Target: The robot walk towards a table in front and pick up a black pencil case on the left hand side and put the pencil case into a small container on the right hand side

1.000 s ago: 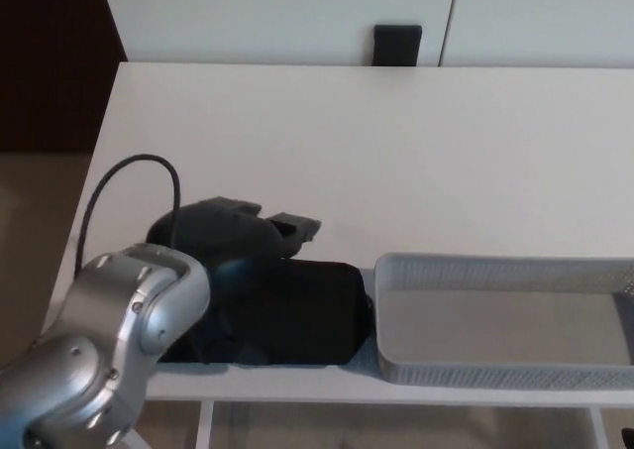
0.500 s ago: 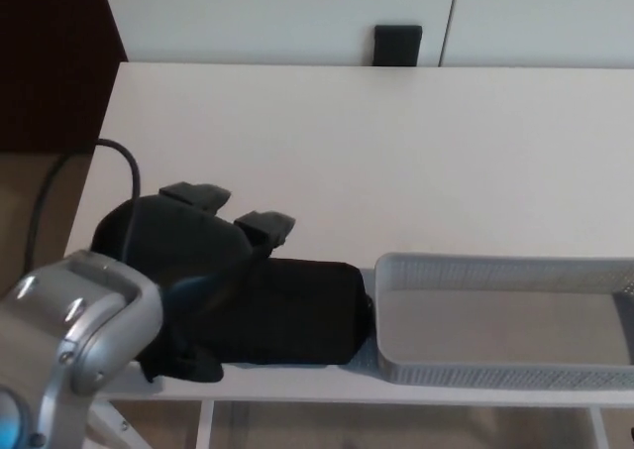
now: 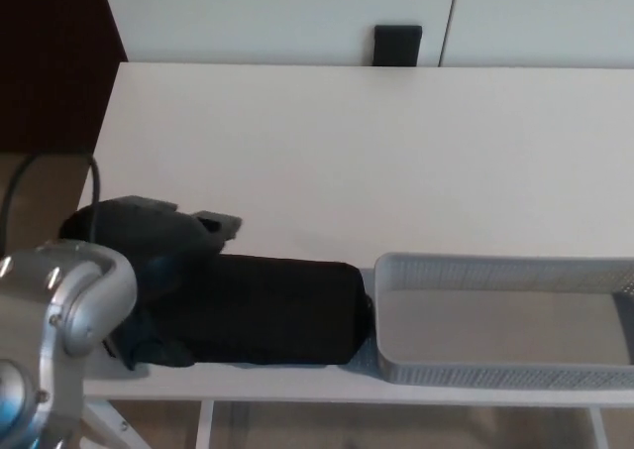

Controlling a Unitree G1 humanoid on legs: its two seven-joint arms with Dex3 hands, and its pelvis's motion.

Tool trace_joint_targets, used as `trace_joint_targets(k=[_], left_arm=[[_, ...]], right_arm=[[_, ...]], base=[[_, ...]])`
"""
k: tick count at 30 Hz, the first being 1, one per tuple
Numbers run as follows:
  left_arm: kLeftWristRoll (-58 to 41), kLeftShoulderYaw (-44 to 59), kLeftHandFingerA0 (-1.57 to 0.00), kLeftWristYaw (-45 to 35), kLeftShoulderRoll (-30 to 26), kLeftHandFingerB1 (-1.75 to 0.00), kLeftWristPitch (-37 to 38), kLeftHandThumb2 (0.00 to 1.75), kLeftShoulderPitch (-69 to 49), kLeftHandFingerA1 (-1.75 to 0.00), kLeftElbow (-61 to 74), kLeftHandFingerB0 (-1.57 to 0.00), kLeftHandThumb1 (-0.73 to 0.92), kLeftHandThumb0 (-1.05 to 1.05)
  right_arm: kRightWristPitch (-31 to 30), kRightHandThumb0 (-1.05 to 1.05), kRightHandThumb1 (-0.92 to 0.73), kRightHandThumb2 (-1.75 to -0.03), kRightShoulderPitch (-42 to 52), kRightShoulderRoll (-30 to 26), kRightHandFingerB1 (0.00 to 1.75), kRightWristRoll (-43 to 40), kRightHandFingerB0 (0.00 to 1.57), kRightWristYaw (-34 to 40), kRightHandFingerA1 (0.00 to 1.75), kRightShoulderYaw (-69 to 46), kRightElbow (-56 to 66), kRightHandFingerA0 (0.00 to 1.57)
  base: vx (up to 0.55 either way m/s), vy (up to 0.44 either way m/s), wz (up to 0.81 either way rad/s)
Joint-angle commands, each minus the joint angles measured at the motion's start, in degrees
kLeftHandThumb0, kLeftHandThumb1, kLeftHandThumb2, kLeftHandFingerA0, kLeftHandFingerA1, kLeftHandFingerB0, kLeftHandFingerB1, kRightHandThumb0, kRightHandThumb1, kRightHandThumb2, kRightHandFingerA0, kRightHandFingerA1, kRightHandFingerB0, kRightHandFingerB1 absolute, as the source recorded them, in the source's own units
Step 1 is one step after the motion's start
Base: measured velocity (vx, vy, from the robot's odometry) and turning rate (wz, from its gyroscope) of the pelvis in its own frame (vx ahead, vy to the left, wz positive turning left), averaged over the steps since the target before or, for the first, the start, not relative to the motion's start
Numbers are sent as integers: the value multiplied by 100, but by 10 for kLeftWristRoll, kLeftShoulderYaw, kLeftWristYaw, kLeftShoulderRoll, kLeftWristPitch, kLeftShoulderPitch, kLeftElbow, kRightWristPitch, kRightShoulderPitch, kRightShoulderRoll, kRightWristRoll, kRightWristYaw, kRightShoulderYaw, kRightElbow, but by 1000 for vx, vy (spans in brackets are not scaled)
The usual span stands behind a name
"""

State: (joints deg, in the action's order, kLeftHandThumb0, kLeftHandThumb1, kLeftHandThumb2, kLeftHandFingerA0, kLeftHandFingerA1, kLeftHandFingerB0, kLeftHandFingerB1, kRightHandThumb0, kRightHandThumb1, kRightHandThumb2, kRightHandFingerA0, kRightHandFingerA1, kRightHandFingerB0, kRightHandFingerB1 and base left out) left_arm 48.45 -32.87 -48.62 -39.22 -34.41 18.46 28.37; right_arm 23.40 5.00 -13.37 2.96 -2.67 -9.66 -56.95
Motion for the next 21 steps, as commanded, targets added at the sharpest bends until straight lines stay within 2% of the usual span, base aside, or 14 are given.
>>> trace_joint_targets(k=[1,11,21], left_arm=[[23,6,0,15,20,-1,24,77,12,-4,-43,0,41,-66],[89,-44,0,9,92,-1,22,78,15,-3,-84,0,41,-68],[119,-83,0,-2,127,0,33,80,2,-1,-109,0,43,-72]], right_arm=[[-13,-32,-64,-60,5,-8,35,-14,39,-7,43,-5,8,51],[-17,-32,-64,-60,7,-7,35,-15,40,-7,41,-1,17,52],[-29,-32,-64,-60,4,-7,35,-26,39,-12,42,-6,37,52]], base=[[0,0,0],[0,0,0],[0,0,0]])
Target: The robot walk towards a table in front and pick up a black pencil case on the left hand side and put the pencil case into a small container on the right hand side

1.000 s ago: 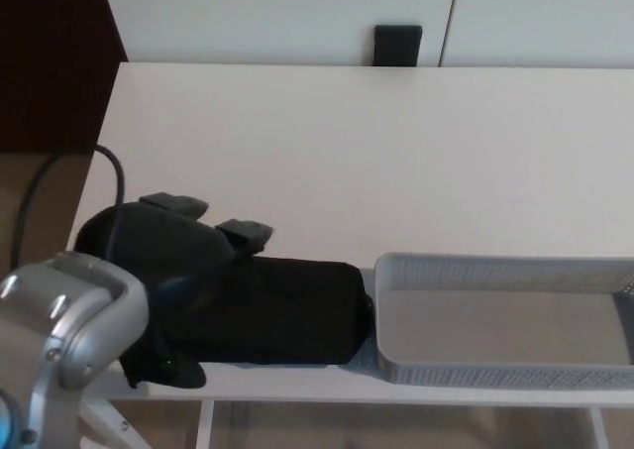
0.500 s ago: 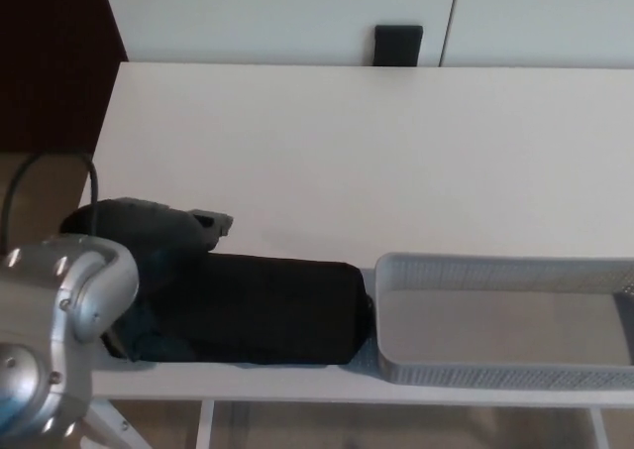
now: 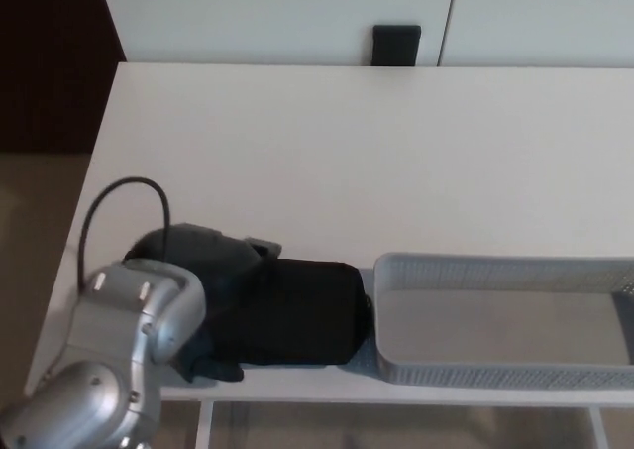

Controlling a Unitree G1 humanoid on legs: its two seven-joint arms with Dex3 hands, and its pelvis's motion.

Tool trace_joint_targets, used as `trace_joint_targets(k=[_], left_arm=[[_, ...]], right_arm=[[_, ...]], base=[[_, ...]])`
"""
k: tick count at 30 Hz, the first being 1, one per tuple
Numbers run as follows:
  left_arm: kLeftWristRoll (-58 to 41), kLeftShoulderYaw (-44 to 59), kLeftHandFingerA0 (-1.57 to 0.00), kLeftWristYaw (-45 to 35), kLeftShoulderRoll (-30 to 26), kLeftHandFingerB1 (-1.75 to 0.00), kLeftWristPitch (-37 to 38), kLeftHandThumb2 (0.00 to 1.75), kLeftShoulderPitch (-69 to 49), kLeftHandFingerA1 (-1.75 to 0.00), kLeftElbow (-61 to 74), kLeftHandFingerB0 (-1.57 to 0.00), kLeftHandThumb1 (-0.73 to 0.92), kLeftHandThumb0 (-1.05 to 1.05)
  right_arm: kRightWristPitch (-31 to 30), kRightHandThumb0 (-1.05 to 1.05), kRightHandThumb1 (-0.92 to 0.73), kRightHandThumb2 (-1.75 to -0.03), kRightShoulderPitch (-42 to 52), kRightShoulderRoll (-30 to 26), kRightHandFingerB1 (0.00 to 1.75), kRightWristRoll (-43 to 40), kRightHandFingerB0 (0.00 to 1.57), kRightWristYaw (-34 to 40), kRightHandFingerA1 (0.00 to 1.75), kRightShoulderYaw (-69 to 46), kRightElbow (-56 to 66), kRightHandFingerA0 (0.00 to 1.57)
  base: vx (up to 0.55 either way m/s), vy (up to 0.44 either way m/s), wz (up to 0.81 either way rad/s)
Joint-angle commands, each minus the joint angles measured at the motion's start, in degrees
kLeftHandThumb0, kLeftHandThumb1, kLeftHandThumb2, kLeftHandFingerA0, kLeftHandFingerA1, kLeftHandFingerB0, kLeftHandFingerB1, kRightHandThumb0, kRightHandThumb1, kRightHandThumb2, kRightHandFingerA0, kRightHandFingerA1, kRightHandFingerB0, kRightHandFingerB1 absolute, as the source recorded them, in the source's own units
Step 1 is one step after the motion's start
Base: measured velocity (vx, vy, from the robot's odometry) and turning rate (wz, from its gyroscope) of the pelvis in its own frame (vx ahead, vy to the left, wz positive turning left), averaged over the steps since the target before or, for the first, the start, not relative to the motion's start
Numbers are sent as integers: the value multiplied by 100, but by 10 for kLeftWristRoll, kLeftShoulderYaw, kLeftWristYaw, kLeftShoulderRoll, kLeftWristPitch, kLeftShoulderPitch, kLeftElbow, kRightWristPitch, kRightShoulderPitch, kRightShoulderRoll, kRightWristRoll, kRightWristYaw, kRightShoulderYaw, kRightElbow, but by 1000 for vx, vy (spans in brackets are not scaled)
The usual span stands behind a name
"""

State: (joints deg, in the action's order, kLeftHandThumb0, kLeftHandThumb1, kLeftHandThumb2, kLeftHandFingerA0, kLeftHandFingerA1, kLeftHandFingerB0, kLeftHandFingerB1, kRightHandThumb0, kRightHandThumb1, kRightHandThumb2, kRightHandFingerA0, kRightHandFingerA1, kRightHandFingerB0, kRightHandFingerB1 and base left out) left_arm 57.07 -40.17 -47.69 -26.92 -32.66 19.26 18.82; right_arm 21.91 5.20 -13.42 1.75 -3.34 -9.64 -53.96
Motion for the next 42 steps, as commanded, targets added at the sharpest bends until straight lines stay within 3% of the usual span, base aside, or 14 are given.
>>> trace_joint_targets(k=[1,11,13,14,15,16,17,19,20,22,25,27,31,42], left_arm=[[31,-8,0,-11,5,0,17,79,-3,-1,-19,0,42,-71],[35,-8,0,-21,6,0,15,79,-3,-3,-85,0,43,-71],[49,-8,-2,3,2,-48,29,82,-3,-50,-99,0,18,-34],[52,-5,-34,25,4,-32,32,54,-8,-39,-101,-28,46,-50],[55,0,-34,54,7,-32,36,54,-16,-39,-104,-28,46,-50],[57,5,-56,102,12,-47,44,71,-30,-58,-108,-38,40,-44],[64,8,-100,160,17,-48,56,55,-42,-73,-120,-75,53,-32],[62,17,-100,267,22,-52,89,56,-63,-82,-139,-85,54,-33],[56,23,-86,301,23,-62,102,59,-67,-131,-144,-92,60,-33],[42,36,-82,352,27,-72,125,62,-73,-146,-151,-93,62,-32],[5,60,-80,380,30,-79,161,63,-77,-150,-146,-92,65,-28],[-19,79,-72,394,32,-129,184,59,-83,-162,-135,-68,67,-24],[-44,103,-68,399,39,-145,208,56,-88,-166,-118,-55,68,-17],[-72,168,-76,335,50,-149,226,54,-21,-175,-50,-61,60,-15]], right_arm=[[-18,-31,-64,-60,-2,-5,35,-13,40,-2,42,-6,11,52],[-22,-31,-66,-61,-8,-8,35,-16,41,-3,44,-8,10,54],[-20,-31,-65,-61,-12,-6,35,-17,41,-3,44,-9,7,54],[-20,-31,-65,-62,-12,-6,35,-17,40,-2,44,-9,7,53],[-19,-31,-65,-62,-11,-6,35,-17,40,-2,44,-8,9,53],[-20,-31,-65,-61,-10,-5,35,-16,41,0,44,-8,11,54],[-22,-32,-63,-60,-9,-5,35,-17,41,-1,43,-8,13,53],[-25,-33,-64,-59,-7,-5,34,-20,41,-4,43,-8,16,52],[-25,-32,-64,-60,-7,-5,35,-20,40,-4,43,-8,17,51],[-23,-33,-64,-60,-7,-6,35,-21,40,-5,43,-9,19,51],[-23,-33,-64,-60,-12,-5,35,-21,41,-3,45,-10,12,53],[-23,-33,-64,-60,-9,-5,35,-19,40,-4,44,-7,18,51],[-20,-34,-64,-60,-10,-6,34,-21,39,-9,42,-7,13,51],[-32,-35,-66,-59,-27,-10,34,-20,39,-11,41,-6,8,52]], base=[[0,0,0],[0,0,0],[0,0,0],[0,0,0],[0,0,0],[0,0,0],[0,0,0],[0,0,0],[0,0,0],[0,0,0],[0,0,0],[0,0,0],[0,0,0],[0,0,0]])
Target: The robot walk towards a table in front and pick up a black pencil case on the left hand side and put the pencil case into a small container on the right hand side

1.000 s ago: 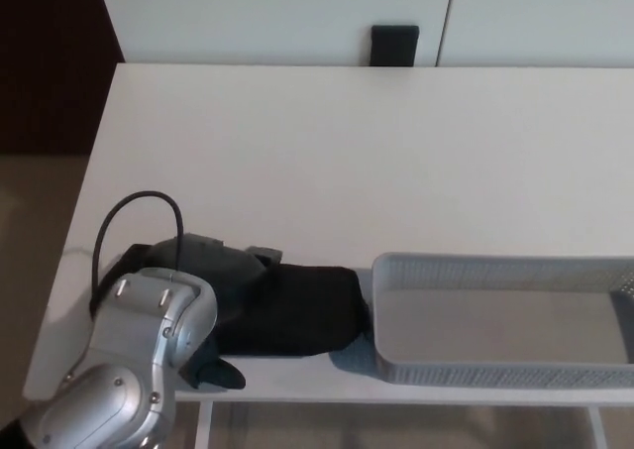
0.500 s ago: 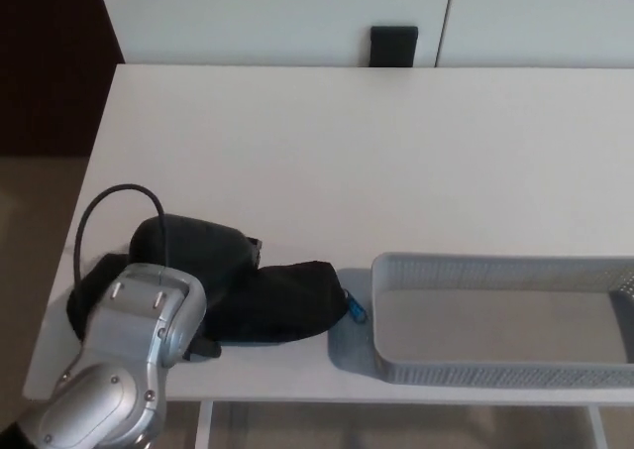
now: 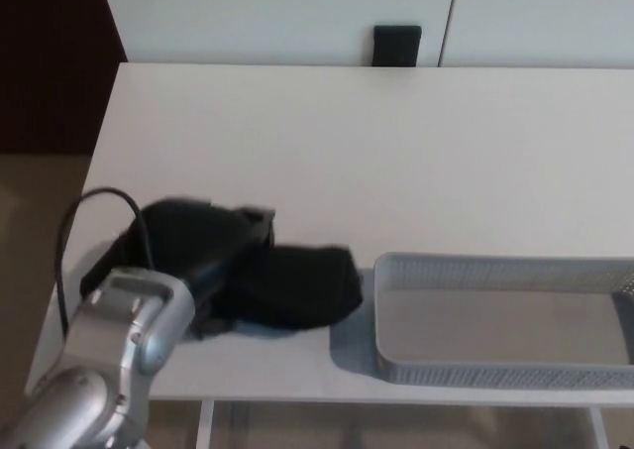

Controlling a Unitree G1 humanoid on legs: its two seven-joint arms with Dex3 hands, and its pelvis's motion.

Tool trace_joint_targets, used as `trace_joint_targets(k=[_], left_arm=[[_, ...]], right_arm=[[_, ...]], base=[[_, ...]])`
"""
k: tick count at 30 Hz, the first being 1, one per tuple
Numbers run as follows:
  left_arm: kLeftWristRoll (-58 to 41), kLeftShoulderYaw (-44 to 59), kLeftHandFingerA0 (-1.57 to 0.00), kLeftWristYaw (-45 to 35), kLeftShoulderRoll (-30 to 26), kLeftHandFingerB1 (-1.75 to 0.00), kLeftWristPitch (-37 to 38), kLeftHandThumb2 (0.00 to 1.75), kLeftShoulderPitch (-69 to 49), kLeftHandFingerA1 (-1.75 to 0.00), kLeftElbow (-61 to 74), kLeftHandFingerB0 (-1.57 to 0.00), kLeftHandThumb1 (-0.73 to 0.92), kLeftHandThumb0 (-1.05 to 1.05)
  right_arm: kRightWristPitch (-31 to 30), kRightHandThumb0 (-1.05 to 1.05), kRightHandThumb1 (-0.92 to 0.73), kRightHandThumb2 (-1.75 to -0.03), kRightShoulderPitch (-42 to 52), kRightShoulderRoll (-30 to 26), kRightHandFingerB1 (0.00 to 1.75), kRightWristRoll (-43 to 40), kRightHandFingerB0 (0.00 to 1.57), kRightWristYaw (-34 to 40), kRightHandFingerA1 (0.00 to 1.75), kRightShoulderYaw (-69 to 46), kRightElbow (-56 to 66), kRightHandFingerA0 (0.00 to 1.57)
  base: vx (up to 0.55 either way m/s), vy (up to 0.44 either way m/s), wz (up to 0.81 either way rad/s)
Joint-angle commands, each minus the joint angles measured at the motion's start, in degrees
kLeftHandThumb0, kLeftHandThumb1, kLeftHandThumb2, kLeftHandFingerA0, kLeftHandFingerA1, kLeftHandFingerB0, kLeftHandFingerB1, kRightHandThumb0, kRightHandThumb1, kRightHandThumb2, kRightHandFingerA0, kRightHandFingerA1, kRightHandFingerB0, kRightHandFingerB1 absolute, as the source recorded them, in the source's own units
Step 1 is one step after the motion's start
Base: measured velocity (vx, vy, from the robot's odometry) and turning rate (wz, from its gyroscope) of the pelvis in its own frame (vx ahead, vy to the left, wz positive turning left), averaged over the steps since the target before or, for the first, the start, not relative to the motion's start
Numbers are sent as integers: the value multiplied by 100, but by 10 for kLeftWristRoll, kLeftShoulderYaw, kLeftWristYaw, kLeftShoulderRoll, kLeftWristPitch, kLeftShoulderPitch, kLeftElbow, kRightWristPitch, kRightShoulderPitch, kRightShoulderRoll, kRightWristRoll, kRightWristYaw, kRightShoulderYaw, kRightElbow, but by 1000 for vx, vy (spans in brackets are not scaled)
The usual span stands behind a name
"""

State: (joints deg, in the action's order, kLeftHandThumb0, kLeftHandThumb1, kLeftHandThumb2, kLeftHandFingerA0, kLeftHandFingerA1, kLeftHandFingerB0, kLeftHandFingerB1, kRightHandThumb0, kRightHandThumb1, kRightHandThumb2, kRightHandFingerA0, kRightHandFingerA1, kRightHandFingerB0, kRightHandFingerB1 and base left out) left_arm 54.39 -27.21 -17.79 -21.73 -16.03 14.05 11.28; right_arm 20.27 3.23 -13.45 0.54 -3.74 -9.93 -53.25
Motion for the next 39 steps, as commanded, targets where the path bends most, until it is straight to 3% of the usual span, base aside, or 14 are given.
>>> trace_joint_targets(k=[1,2,9,10,13,15,17,20,21,30,35,39], left_arm=[[-45,43,-78,31,-4,-150,62,54,36,-175,27,-61,59,-15],[-45,49,-80,22,-7,-156,60,56,44,-175,30,-58,57,-14],[-48,68,-80,-16,-13,-153,54,56,79,-175,51,-57,58,-14],[-52,63,-77,-27,5,-148,43,55,91,-175,64,-58,58,-13],[-68,58,-73,-50,32,-153,24,55,103,-175,75,-53,58,-14],[-67,51,-70,-82,62,-152,-11,53,115,-175,87,-54,59,-15],[-98,29,-68,-152,143,-153,-99,52,147,-175,109,-56,62,-15],[-89,6,-71,-187,210,-150,-163,52,167,-175,110,-60,62,-13],[-88,-1,-72,-189,232,-163,-176,55,171,-175,104,-57,60,-15],[-118,-21,-82,-206,407,-174,-296,56,211,-175,40,-67,59,-31],[-134,-11,-81,-199,477,-170,-342,57,214,-175,15,-70,56,-38],[-142,-14,-81,-186,498,-167,-348,57,203,-175,4,-71,55,-37]], right_arm=[[-14,-35,-66,-59,-8,-11,34,-7,39,-8,41,-3,-1,52],[-12,-35,-66,-59,-8,-12,35,-6,39,-8,41,-2,-3,53],[-12,-36,-66,-61,-8,-14,35,-7,40,-13,41,-2,-3,54],[-13,-36,-66,-61,-8,-16,35,-2,40,-10,40,1,-3,54],[-10,-37,-66,-61,-7,-14,35,-4,40,-13,41,1,-4,54],[-15,-37,-65,-60,-7,-13,35,-7,41,-14,42,-1,-1,54],[-11,-37,-66,-60,-6,-14,35,3,42,-8,43,6,-2,54],[-10,-36,-67,-60,-8,-12,35,8,42,-4,43,11,-6,53],[-10,-37,-66,-60,-9,-12,35,8,42,-3,42,12,-6,53],[-6,-36,-67,-60,-13,-13,35,6,42,-6,44,13,-7,52],[-8,-36,-65,-59,-22,-12,35,7,43,0,43,14,-14,54],[-13,-39,-65,-60,-25,-10,35,5,42,-4,44,17,-10,52]], base=[[0,0,0],[0,0,0],[0,0,0],[0,0,0],[0,0,0],[0,0,0],[0,0,0],[0,0,0],[0,0,0],[0,0,0],[0,0,0],[0,0,0]])
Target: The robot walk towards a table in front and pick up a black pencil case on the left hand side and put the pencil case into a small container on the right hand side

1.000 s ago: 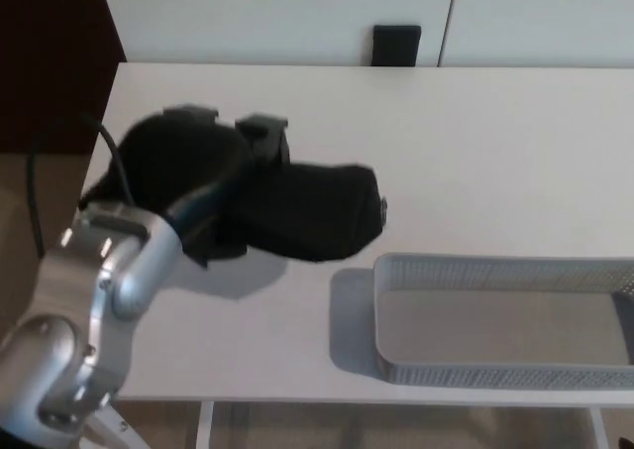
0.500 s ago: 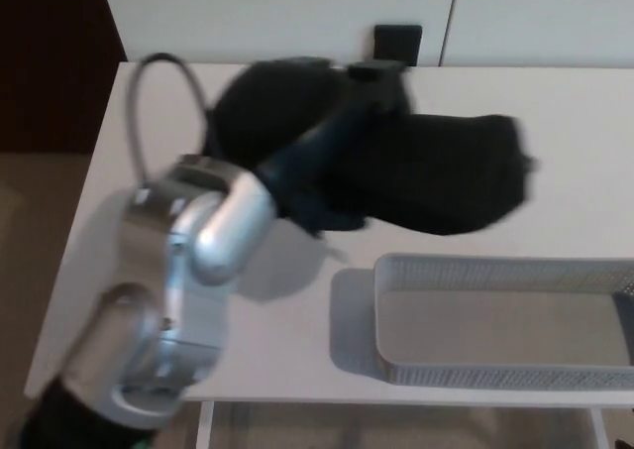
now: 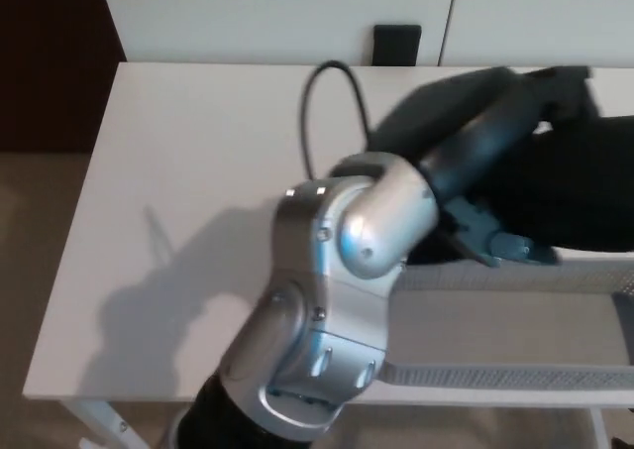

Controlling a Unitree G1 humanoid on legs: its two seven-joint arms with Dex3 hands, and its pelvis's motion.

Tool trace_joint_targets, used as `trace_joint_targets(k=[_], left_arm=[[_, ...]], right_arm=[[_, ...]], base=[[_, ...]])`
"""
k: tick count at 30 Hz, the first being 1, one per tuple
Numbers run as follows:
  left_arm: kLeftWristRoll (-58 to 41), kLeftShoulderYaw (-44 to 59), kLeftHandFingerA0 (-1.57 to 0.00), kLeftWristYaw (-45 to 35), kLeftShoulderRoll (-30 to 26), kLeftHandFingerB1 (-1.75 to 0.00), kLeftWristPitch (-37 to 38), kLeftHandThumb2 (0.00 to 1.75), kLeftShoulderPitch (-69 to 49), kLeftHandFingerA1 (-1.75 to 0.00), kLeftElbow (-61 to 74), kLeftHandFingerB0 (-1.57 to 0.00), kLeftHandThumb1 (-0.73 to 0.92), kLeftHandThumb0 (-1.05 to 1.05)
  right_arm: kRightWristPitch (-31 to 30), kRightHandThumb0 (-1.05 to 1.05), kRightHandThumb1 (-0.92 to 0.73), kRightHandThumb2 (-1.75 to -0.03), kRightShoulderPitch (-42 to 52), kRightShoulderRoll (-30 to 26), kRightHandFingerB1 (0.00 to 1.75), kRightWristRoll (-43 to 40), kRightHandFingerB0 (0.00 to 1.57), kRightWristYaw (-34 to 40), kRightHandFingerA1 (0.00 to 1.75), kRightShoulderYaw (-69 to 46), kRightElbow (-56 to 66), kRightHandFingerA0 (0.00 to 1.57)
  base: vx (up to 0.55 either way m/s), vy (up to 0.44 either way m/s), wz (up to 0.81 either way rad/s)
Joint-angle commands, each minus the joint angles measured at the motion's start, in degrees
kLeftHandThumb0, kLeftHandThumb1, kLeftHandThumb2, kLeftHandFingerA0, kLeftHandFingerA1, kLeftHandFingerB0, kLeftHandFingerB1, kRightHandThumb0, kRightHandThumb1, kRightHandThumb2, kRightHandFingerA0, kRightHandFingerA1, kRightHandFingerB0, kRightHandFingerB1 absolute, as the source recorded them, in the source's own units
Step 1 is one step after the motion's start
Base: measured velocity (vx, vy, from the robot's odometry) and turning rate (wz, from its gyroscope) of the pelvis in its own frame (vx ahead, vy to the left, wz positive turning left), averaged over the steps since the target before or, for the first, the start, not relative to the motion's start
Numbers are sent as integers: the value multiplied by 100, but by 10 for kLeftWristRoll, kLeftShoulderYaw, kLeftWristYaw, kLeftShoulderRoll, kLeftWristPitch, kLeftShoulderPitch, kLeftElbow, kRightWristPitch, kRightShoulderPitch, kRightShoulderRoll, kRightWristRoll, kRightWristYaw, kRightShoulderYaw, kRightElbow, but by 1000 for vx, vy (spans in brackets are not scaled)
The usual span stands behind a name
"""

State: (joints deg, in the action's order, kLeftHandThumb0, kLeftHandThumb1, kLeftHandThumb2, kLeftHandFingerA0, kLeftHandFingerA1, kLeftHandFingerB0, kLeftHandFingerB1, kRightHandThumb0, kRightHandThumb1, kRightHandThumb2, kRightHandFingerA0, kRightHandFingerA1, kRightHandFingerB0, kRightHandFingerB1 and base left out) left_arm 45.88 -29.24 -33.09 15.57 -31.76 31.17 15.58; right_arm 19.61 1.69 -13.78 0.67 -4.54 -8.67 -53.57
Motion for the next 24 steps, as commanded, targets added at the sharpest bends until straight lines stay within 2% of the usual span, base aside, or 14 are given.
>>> trace_joint_targets(k=[1,7,12,13,15,16,17,19,20,21,22,24], left_arm=[[-56,3,-81,-27,133,-167,-200,57,34,-175,-48,-71,55,-37],[-78,-11,-80,-5,143,-168,-201,56,22,-175,-68,-68,56,-34],[-90,-43,-78,22,139,-169,-185,56,-8,-175,-91,-67,57,-33],[-89,-51,-77,24,138,-169,-189,56,-13,-175,-92,-66,57,-33],[-94,-57,-77,32,136,-169,-196,56,-16,-175,-93,-65,57,-32],[-94,-66,-77,36,133,-167,-197,55,-16,-175,-100,-65,58,-32],[-99,-69,-77,41,132,-168,-192,56,-20,-175,-103,-65,57,-32],[-107,-70,-78,49,130,-169,-189,56,-20,-175,-106,-65,57,-33],[-110,-71,-78,51,129,-168,-189,56,-18,-175,-107,-66,58,-33],[-115,-72,-78,52,127,-168,-189,56,-16,-175,-108,-66,58,-33],[-118,-75,-79,53,125,-168,-185,56,-13,-175,-109,-67,58,-33],[-121,-78,-78,55,124,-166,-192,56,-7,-175,-105,-67,58,-31]], right_arm=[[-8,-39,-65,-60,-12,-7,35,4,42,2,44,5,-6,52],[-9,-40,-66,-60,-21,-7,35,0,41,-1,43,6,-12,51],[6,-40,-64,-59,-19,-5,36,-5,43,-6,51,5,-14,52],[10,-46,-52,-86,-20,-5,51,-6,37,-7,62,5,-16,48],[10,-46,-52,-86,-22,-5,51,-5,38,-6,62,5,-18,48],[10,-47,-52,-86,-26,-6,50,-2,37,-5,62,7,-21,49],[9,-42,-66,-60,-26,-8,35,3,44,-1,51,11,-20,54],[11,-41,-66,-60,-30,-9,35,6,44,1,51,13,-22,54],[12,-47,-51,-86,-31,-8,50,4,37,1,61,12,-21,49],[14,-47,-51,-86,-32,-7,50,2,37,1,61,11,-21,49],[13,-43,-63,-59,-35,-8,34,3,43,1,49,12,-22,52],[17,-43,-66,-59,-39,-9,34,2,41,-5,44,13,-27,50]], base=[[0,0,0],[0,0,0],[0,0,0],[0,0,0],[0,0,0],[0,0,0],[0,0,0],[0,0,0],[0,0,0],[0,0,0],[0,0,0],[0,0,0]])
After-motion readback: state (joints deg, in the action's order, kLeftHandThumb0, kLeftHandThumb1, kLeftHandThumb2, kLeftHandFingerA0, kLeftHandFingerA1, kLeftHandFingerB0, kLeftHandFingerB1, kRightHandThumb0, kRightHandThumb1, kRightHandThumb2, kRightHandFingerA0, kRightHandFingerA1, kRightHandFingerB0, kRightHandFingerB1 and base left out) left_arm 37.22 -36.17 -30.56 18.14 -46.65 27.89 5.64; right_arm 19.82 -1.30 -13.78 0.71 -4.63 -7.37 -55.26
